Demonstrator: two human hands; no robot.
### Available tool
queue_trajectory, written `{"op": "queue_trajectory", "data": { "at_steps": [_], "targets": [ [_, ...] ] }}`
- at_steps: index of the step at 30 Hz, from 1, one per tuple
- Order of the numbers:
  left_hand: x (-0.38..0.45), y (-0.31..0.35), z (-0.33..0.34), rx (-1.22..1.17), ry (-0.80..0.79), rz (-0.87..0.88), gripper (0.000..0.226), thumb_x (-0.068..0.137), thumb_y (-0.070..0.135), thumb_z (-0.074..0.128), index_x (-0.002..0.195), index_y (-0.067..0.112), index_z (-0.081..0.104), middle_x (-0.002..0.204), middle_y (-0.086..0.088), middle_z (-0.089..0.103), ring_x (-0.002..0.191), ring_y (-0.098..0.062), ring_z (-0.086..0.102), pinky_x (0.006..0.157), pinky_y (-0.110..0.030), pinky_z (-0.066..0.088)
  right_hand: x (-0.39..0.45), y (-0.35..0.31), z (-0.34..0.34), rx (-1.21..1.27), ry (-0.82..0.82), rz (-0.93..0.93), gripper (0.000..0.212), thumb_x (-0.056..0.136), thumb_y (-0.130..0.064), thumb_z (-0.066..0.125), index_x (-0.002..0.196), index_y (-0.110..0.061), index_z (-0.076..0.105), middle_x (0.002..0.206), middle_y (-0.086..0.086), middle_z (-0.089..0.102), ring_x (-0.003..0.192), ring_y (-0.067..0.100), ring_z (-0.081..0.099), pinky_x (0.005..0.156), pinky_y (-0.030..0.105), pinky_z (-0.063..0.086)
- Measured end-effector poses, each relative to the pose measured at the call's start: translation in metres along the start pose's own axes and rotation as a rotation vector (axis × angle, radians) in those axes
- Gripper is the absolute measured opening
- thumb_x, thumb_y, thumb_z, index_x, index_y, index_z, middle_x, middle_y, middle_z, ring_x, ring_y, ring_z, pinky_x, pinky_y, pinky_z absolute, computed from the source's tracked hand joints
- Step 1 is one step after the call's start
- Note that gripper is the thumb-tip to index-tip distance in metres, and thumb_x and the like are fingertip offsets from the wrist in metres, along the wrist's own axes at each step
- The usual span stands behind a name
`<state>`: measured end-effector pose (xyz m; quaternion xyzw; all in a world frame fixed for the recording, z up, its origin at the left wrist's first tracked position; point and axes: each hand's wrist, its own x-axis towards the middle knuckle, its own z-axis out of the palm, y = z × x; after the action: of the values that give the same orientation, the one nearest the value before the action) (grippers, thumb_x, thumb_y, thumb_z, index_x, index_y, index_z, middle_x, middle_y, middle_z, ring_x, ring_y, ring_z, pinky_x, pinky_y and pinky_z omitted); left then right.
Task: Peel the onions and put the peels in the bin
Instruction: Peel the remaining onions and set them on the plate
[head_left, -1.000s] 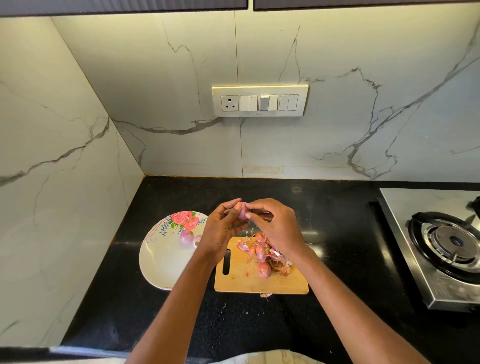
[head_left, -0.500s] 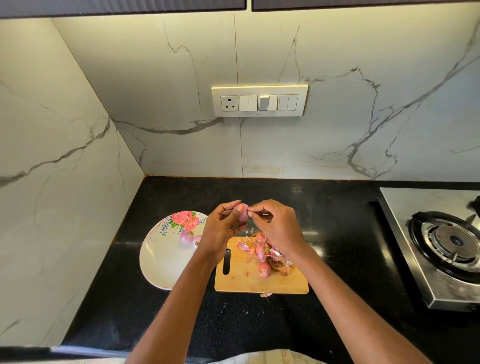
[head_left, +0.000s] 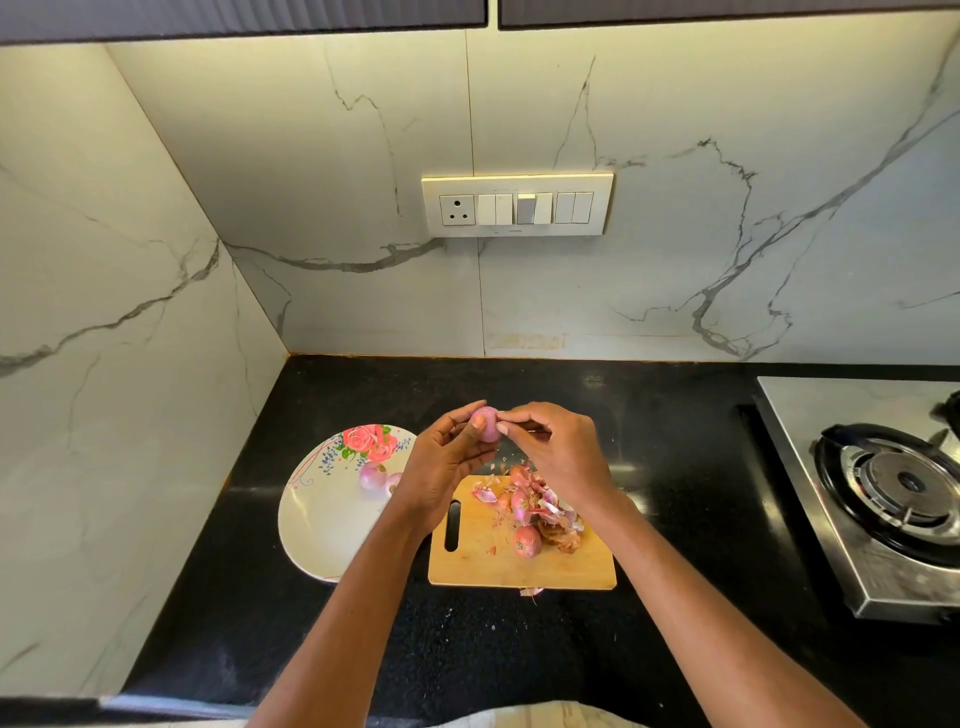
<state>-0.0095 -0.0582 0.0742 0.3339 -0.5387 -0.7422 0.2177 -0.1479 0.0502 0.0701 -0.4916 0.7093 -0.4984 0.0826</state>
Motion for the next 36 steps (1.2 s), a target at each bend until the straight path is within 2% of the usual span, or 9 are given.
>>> {"op": "queue_trajectory", "data": {
  "at_steps": [2,6,13,21,25,27,30,33,36],
  "targets": [
    [0.001,0.0,0.0,0.011,-0.005,-0.004,0.033,0.094,0.025,0.063,0.126,0.017,0.065,0.118,-0.008,0.073,0.11,-0.028,0.071,0.099,-0.043,0.056,0.0,0.001,-0.001,-0.019,0.018,-0.038,0.02,0.089,-0.022,0.076,0.107,-0.014,0.078,0.098,-0.003,0.076,0.089,0.005,0.07,0.077,0.015,0.056],
    [0.0,0.001,-0.001,0.031,-0.012,-0.003,0.042,0.088,0.03,0.066,0.127,0.016,0.065,0.119,-0.009,0.073,0.108,-0.028,0.072,0.1,-0.046,0.056,0.001,0.001,-0.002,-0.041,0.014,-0.086,0.018,0.089,-0.02,0.076,0.104,-0.011,0.078,0.095,-0.001,0.076,0.086,0.004,0.069,0.075,0.012,0.055],
    [0.0,0.001,-0.001,0.063,-0.003,0.025,0.045,0.086,0.031,0.068,0.128,0.015,0.064,0.119,-0.009,0.073,0.108,-0.026,0.072,0.101,-0.047,0.055,0.001,-0.002,0.002,-0.065,0.043,-0.053,0.014,0.086,-0.017,0.08,0.098,-0.01,0.076,0.09,0.0,0.074,0.079,0.006,0.068,0.073,0.011,0.055],
    [-0.001,-0.002,0.003,0.025,-0.008,0.029,0.044,0.09,0.031,0.064,0.131,0.016,0.061,0.124,-0.01,0.07,0.11,-0.026,0.071,0.099,-0.041,0.057,0.0,0.003,0.005,-0.009,0.08,0.168,0.007,0.091,-0.016,0.075,0.098,-0.017,0.073,0.089,-0.01,0.072,0.082,0.0,0.067,0.073,0.01,0.054],
    [0.0,0.0,-0.002,-0.007,0.007,0.009,0.027,0.101,0.026,0.055,0.126,0.02,0.063,0.123,-0.01,0.07,0.109,-0.026,0.071,0.095,-0.036,0.058,-0.001,0.009,0.0,0.048,0.025,0.291,0.008,0.098,-0.017,0.067,0.101,-0.023,0.071,0.088,-0.013,0.071,0.08,-0.004,0.068,0.069,0.007,0.051],
    [0.001,-0.001,-0.004,-0.017,0.016,-0.004,0.025,0.102,0.026,0.054,0.124,0.021,0.064,0.123,-0.01,0.07,0.109,-0.026,0.071,0.096,-0.037,0.058,0.0,0.01,-0.001,0.047,-0.024,0.284,0.013,0.098,-0.014,0.065,0.105,-0.025,0.069,0.092,-0.013,0.071,0.082,-0.004,0.069,0.07,0.007,0.052],
    [0.002,-0.002,-0.002,0.004,0.016,-0.011,0.028,0.102,0.027,0.053,0.127,0.019,0.064,0.123,-0.01,0.071,0.109,-0.026,0.071,0.098,-0.038,0.057,0.002,0.006,-0.002,0.018,-0.077,0.231,0.028,0.095,-0.008,0.068,0.114,-0.029,0.067,0.108,-0.014,0.069,0.097,-0.004,0.066,0.08,0.006,0.05],
    [0.002,-0.003,0.002,0.045,0.0,-0.003,0.038,0.098,0.036,0.056,0.131,0.018,0.063,0.122,-0.008,0.072,0.11,-0.026,0.071,0.099,-0.04,0.056,0.003,0.0,-0.003,0.08,-0.091,0.186,0.026,0.093,-0.019,0.072,0.115,-0.032,0.067,0.111,-0.017,0.067,0.1,-0.005,0.064,0.082,0.008,0.052],
    [0.002,-0.001,0.002,0.091,-0.015,0.018,0.042,0.096,0.04,0.055,0.131,0.018,0.063,0.12,-0.005,0.072,0.111,-0.024,0.071,0.096,-0.035,0.057,0.005,-0.003,-0.002,0.081,-0.099,0.129,0.025,0.09,-0.029,0.076,0.114,-0.029,0.071,0.108,-0.018,0.068,0.1,-0.005,0.065,0.08,0.01,0.054]
  ]
}}
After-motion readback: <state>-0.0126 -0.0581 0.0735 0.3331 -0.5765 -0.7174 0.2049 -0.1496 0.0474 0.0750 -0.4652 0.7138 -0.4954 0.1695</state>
